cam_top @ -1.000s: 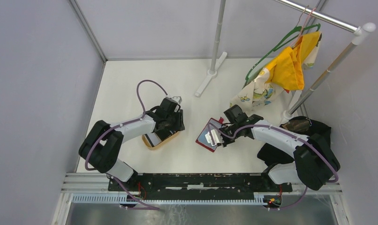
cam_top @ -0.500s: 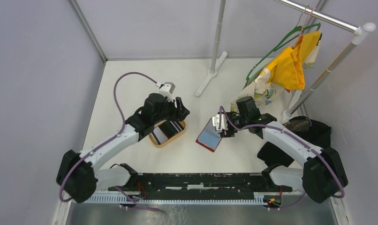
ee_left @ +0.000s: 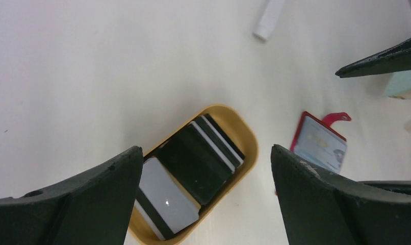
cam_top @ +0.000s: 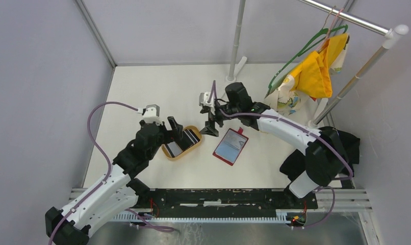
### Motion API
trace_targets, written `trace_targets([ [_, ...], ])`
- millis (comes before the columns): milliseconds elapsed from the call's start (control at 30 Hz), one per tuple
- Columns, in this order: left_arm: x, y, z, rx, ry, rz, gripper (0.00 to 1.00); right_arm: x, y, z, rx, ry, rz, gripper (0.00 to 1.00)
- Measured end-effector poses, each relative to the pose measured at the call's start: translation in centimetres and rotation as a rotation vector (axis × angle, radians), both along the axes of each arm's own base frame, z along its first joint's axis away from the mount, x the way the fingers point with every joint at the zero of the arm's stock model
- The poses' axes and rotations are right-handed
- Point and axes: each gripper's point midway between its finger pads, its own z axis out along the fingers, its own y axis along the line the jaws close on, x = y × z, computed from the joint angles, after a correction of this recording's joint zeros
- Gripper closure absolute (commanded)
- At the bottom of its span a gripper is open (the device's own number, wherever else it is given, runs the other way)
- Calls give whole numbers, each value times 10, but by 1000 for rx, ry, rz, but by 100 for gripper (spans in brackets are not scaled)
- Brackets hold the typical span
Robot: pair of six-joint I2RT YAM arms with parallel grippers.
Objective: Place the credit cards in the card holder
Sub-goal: Move the storage box to the center of the board, then pick up the credit card from the storage box.
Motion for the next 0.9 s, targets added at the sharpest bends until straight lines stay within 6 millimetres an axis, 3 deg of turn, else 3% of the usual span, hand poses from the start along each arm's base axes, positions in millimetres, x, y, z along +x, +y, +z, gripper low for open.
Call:
trace_targets([
  [133,-7,24,-16,13,38,119,5,8,33,-12,0,192,-109,2],
  [200,-10,32,-23,0,47,167,12,15,44,-25,-5,299,-194,2],
  [367,-18,47,-42,-7,74,243,32,11,58,-57,-36,497,-300,2],
  [600,-23,60,-62,34,141,322,37,11,76,-90,-97,649,-379,2],
  [900,-31,63,-91,72,246,347,41,19,79,-100,-120,684,-483,2],
])
